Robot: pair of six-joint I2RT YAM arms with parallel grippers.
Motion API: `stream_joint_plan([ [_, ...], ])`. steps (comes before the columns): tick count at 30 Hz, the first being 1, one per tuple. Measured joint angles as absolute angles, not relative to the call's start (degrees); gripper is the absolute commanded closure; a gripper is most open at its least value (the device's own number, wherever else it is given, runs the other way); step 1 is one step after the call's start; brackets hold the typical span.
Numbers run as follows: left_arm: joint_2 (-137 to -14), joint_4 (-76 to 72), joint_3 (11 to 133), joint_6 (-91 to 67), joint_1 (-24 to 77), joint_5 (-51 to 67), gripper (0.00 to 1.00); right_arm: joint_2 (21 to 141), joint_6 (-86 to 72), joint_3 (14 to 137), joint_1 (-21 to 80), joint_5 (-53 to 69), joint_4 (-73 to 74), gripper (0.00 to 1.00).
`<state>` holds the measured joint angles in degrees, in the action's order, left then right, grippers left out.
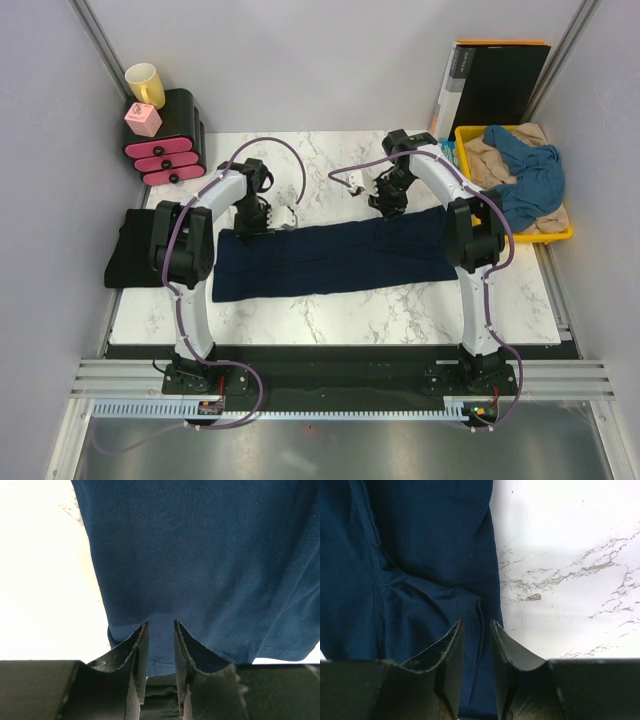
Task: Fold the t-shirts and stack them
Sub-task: Fold the other side of the tshirt into a rectangle
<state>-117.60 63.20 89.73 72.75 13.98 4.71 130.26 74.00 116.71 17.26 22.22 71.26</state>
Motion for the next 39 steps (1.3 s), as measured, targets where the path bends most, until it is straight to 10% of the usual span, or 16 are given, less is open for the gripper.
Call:
stream_joint_plan([
  [12, -117.62, 63.20, 89.73, 72.73, 13.98, 4.71, 0.67, 130.80, 74.26, 116.71, 18.70, 23.05, 71.55, 0.67],
  [17, -117.62, 63.20, 89.73, 72.71, 13.98, 4.73, 0.67, 131.35, 74.24, 116.64, 19.03, 23.14, 71.55, 1.00],
  [39, -117.62, 63.16, 89.73, 72.73, 13.98, 5.08, 0.68, 120.73, 74.24, 109.73, 19.81, 21.96, 75.33, 1.00],
])
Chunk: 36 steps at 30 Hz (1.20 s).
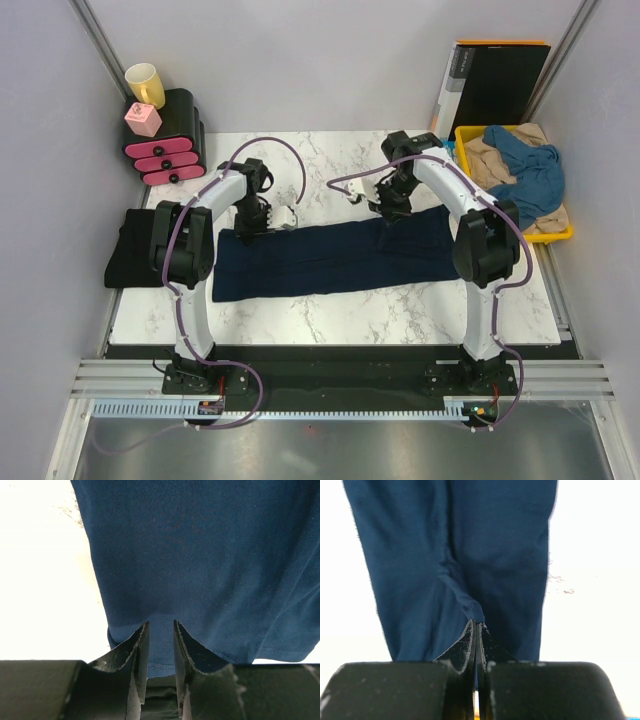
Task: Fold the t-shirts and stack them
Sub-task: Fold the other side of the tshirt into a rectangle
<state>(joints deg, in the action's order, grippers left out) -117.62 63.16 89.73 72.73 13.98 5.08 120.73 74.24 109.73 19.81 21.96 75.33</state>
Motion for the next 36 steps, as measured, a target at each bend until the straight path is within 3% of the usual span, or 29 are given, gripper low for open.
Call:
stream_joint_plan([
  [25, -117.47, 61.93, 85.58, 75.16, 13.98, 6.20, 0.67, 105.75, 67.31, 89.97, 30.70, 20.64, 76.27, 0.99],
  [31, -117.16, 61.58, 85.17, 76.14, 13.98, 6.20, 0.67, 104.90, 64.16, 84.36, 34.09, 20.64, 76.42, 0.66],
  [36, -116.95, 61.39, 84.93, 76.49, 13.96, 6.17, 0.67, 103.79, 63.20, 82.08, 35.92, 20.51, 76.99, 0.60],
])
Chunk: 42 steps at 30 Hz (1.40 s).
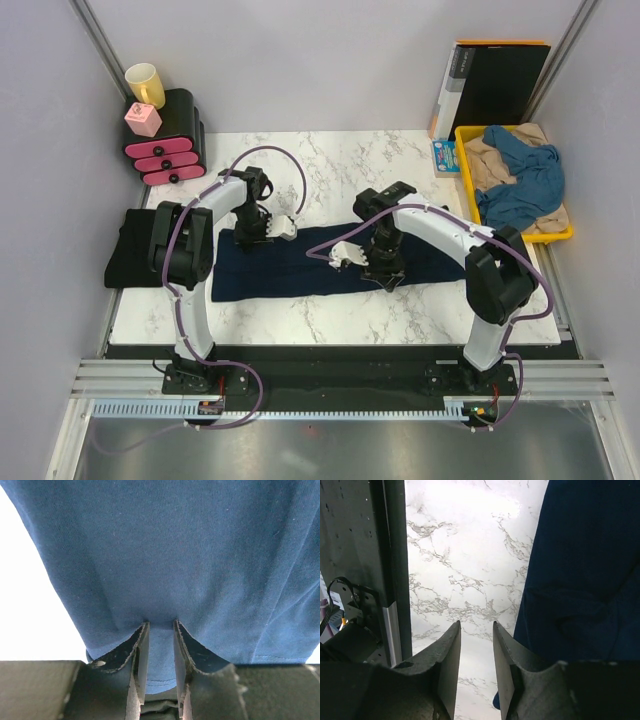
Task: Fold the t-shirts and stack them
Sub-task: Fold the other side of the tshirt into a rectangle
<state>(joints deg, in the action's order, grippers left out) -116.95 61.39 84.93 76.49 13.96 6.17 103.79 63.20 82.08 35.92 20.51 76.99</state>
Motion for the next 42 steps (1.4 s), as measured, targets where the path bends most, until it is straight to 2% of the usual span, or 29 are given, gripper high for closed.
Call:
stream_joint_plan([
  [9, -116.92, 61.32, 84.90, 76.58, 13.96, 6.17, 0.67, 103.94, 59.53, 83.70, 33.45, 15.99, 73.97, 0.65],
  [17, -116.84, 61.12, 84.90, 76.58, 13.96, 6.11, 0.67, 114.54, 54.74, 94.21, 23.55, 8.64, 61.80, 0.65],
  [21, -116.81, 61.10, 84.90, 76.58, 13.63, 6.09, 0.67, 116.44, 57.28, 94.35, 20.25, 7.27, 61.21, 0.63],
  [28, -116.64, 61.06, 84.90, 76.58, 12.60, 5.61, 0.67, 105.47, 62.43, 82.61, 20.91, 6.94, 61.34, 0.60],
  [30, -116.57, 61.01, 84.90, 76.55, 12.43, 5.41, 0.67, 98.52, 62.94, 76.31, 21.45, 7.18, 58.74, 0.55],
  [35, -116.53, 60.97, 84.90, 76.55, 12.32, 4.71, 0.67, 83.44, 63.70, 61.28, 22.94, 6.24, 50.33, 0.52],
  [42, -116.46, 60.99, 84.90, 76.53, 12.51, 4.49, 0.67, 81.38, 62.65, 50.17, 24.97, 4.05, 39.09, 0.51],
])
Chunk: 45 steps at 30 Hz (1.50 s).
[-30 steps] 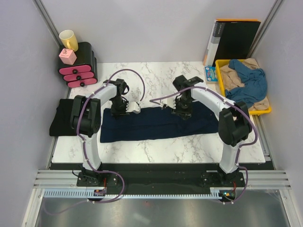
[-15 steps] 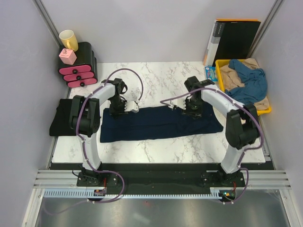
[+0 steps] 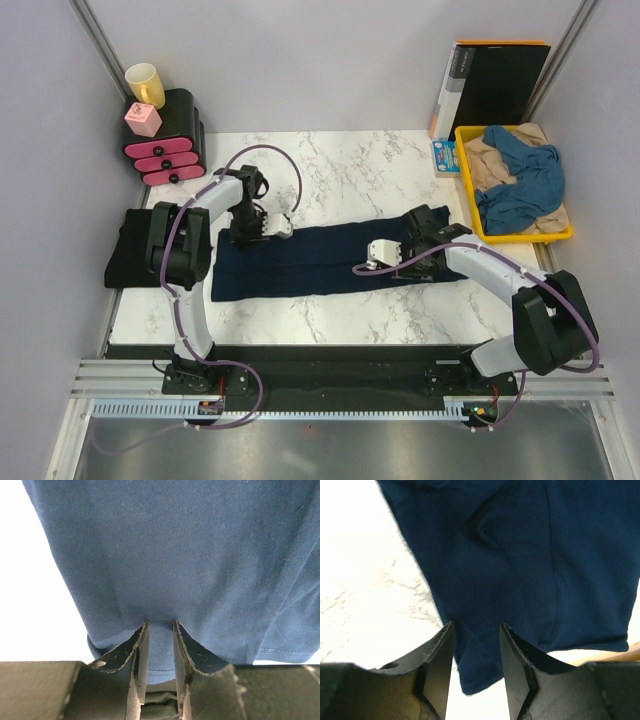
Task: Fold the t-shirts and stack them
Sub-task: Fold the other side of the tshirt into a rectangle
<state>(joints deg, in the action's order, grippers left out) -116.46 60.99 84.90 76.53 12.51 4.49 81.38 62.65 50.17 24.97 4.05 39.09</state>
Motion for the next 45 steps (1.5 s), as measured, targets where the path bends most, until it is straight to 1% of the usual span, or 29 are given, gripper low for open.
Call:
stream_joint_plan([
  [5, -116.11, 61.12, 84.97, 76.51, 12.73, 4.23, 0.68, 83.72, 61.87, 49.41, 24.97, 2.87, 33.21, 0.50],
  [10, -115.66, 61.14, 85.23, 76.51, 12.73, 3.40, 0.68, 83.94, 61.73, 49.41, 24.97, 2.81, 31.53, 0.50],
  [12, -115.57, 61.12, 85.34, 76.51, 12.73, 3.22, 0.68, 83.94, 61.73, 49.41, 24.97, 2.87, 31.66, 0.54],
  [13, -115.57, 61.14, 85.34, 76.51, 12.73, 3.16, 0.68, 83.92, 61.73, 49.41, 24.97, 2.92, 31.73, 0.59],
  [14, -115.57, 61.14, 85.36, 76.51, 12.73, 3.14, 0.68, 83.92, 61.73, 49.41, 25.02, 2.98, 31.88, 0.81],
  [15, -115.57, 61.14, 85.34, 76.51, 12.73, 3.14, 0.68, 83.85, 61.82, 49.41, 25.02, 3.07, 32.05, 0.93],
  [16, -115.57, 61.14, 85.36, 76.51, 12.73, 3.11, 0.68, 83.79, 61.98, 49.41, 25.10, 3.14, 32.21, 1.00],
  [23, -115.57, 61.14, 85.80, 76.51, 12.73, 3.07, 0.68, 83.18, 62.00, 49.47, 26.33, 4.43, 35.81, 1.00],
  [27, -115.57, 61.17, 86.70, 76.53, 12.73, 3.05, 0.68, 83.18, 62.87, 53.04, 27.00, 7.18, 43.18, 1.00],
  [32, -115.57, 61.14, 87.90, 76.53, 12.73, 3.07, 0.68, 84.75, 63.55, 61.21, 28.53, 10.90, 52.18, 1.00],
  [38, -115.57, 61.14, 88.55, 76.55, 12.73, 3.07, 0.68, 85.69, 64.77, 61.60, 30.81, 11.64, 58.00, 1.00],
  [39, -115.57, 61.14, 88.55, 76.55, 12.73, 3.07, 0.68, 85.71, 64.90, 61.30, 31.18, 11.51, 58.52, 0.97],
  [40, -115.57, 61.14, 88.55, 76.55, 12.73, 3.07, 0.68, 85.71, 65.04, 60.88, 31.55, 11.44, 59.11, 0.93],
  [41, -115.57, 61.14, 88.55, 76.55, 12.73, 3.07, 0.68, 85.71, 65.23, 60.38, 31.92, 11.25, 59.59, 0.77],
  [42, -115.57, 61.14, 88.55, 76.55, 12.73, 3.09, 0.68, 85.78, 65.36, 60.01, 32.25, 10.94, 60.12, 0.70],
  [43, -115.57, 61.14, 88.55, 76.55, 12.71, 3.09, 0.68, 85.86, 65.43, 59.72, 32.56, 10.63, 60.73, 0.60],
  [45, -115.57, 61.14, 88.55, 76.55, 12.60, 3.09, 0.68, 86.19, 65.45, 59.64, 32.91, 10.41, 62.00, 0.56],
])
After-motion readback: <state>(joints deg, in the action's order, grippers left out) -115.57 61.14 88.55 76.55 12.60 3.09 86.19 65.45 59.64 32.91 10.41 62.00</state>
